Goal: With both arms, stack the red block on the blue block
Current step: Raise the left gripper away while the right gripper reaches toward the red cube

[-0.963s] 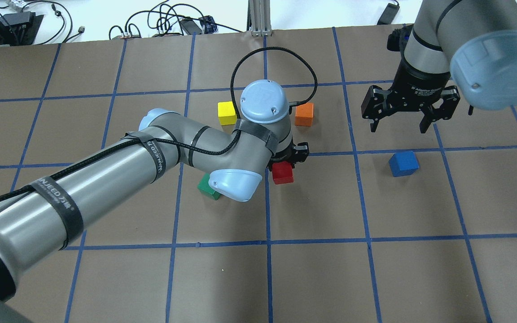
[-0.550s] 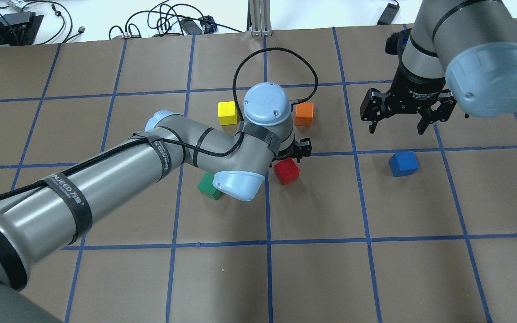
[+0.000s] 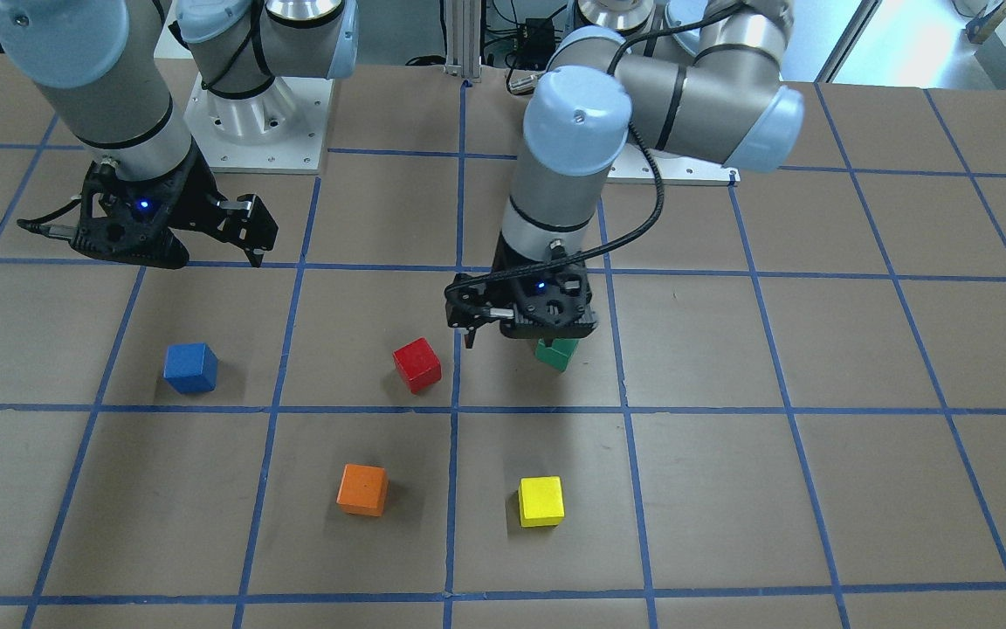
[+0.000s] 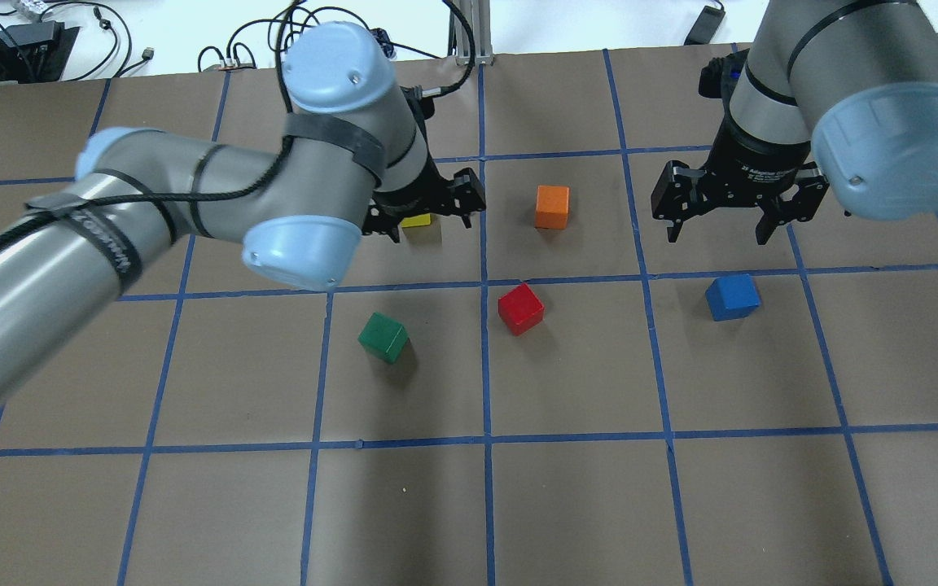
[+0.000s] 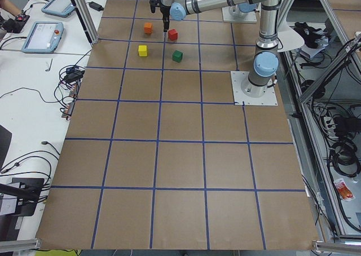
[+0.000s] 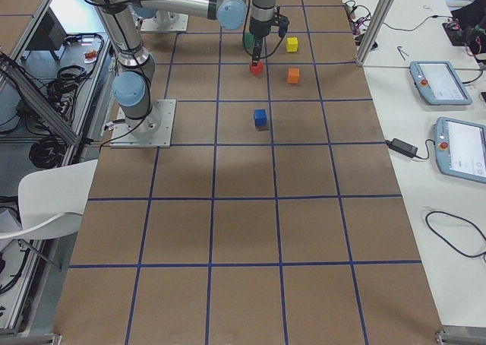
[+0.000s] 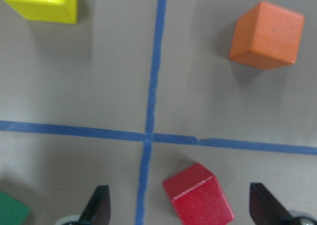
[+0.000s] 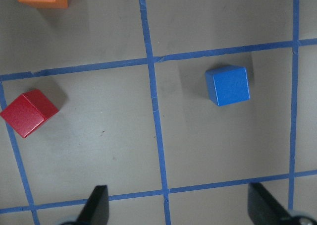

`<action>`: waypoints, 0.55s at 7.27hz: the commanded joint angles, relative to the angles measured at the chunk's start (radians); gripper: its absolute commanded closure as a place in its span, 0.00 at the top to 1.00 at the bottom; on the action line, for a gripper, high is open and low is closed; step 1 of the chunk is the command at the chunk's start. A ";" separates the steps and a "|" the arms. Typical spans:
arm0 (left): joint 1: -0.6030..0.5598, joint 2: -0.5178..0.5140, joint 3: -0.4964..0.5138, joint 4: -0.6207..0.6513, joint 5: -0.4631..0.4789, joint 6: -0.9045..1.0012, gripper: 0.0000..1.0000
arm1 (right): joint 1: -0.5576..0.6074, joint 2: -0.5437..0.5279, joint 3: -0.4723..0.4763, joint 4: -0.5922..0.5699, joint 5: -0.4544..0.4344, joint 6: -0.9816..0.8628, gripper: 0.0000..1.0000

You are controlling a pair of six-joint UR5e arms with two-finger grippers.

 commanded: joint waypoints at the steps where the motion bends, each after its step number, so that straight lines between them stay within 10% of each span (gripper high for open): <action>1: 0.120 0.140 0.129 -0.348 0.052 0.259 1.00 | 0.041 0.028 0.000 -0.059 0.010 0.009 1.00; 4: 0.225 0.199 0.229 -0.470 0.060 0.395 1.00 | 0.203 0.189 0.002 -0.251 0.011 0.018 1.00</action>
